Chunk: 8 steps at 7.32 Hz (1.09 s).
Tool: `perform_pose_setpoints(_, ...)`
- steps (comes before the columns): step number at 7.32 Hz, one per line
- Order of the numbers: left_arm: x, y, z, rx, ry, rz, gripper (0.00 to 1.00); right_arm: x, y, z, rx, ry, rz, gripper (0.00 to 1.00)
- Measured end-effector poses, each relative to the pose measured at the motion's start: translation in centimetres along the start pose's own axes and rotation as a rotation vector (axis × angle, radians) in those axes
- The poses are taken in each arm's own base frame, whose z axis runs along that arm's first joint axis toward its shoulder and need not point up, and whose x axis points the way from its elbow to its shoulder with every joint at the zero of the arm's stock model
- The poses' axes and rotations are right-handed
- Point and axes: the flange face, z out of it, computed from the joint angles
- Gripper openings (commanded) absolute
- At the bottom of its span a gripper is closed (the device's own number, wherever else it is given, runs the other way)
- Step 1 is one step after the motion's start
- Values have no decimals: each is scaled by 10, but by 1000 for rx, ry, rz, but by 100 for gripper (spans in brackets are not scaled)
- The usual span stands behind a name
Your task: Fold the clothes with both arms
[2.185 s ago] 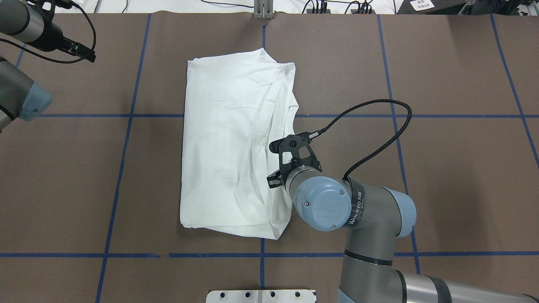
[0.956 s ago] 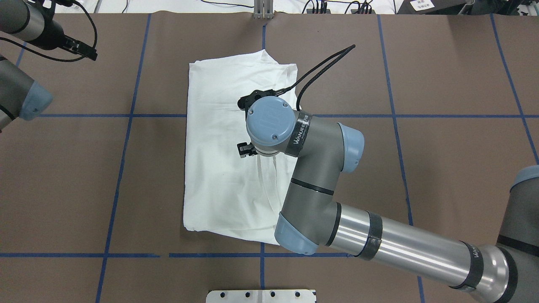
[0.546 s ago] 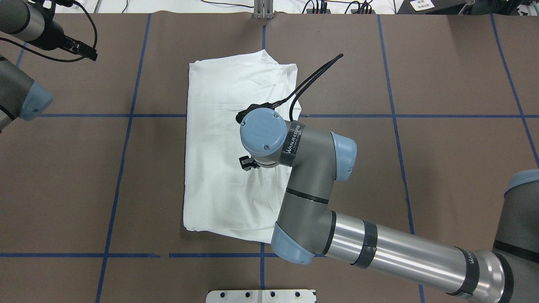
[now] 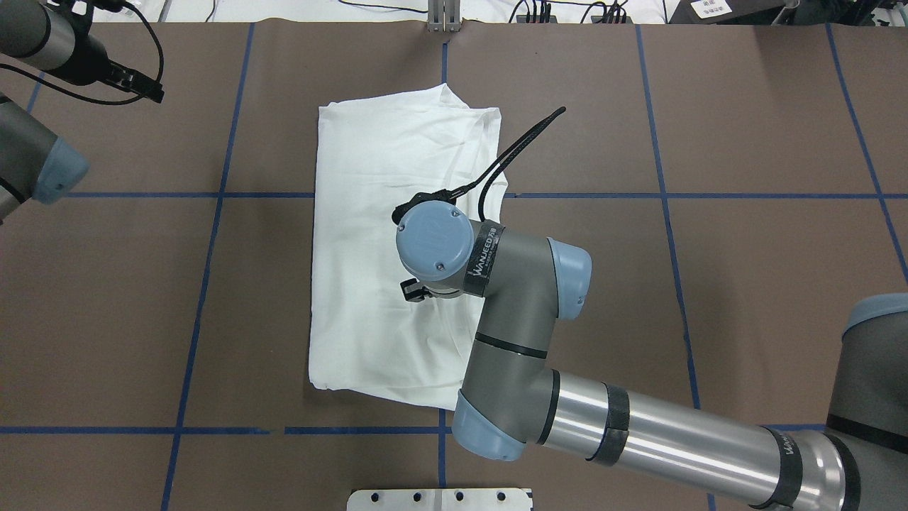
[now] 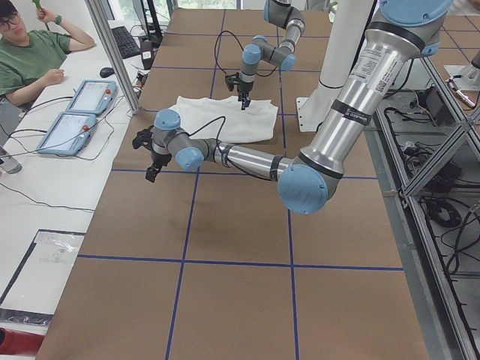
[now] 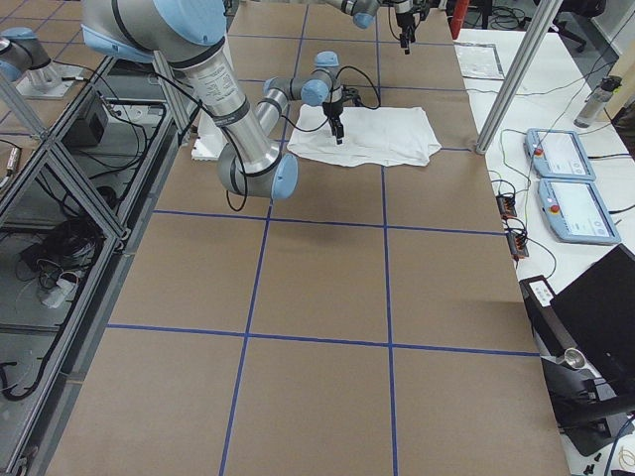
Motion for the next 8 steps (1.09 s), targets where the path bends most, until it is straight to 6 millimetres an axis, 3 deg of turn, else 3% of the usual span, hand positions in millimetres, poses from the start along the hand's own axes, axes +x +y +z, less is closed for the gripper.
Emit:
perform_pose_setpoints(1,0,0,0,0,0,0,100,-2,2,4,-5,4,-3,39)
perform_pose_setpoints(2,0,0,0,1,0,0,100,-4,4,6,-9,6,-5,11)
perform_pose_setpoints(3,0,0,0,1,0,0,100,-5,6,8,-12,6,-7,0)
perform_pose_setpoints(6,0,0,0,0,0,0,100,-8,5,2,-12,-3,-10,0)
perform_pose_setpoints(8,0,0,0,0,0,0,100,6,6,-4,-16,14,-4,0)
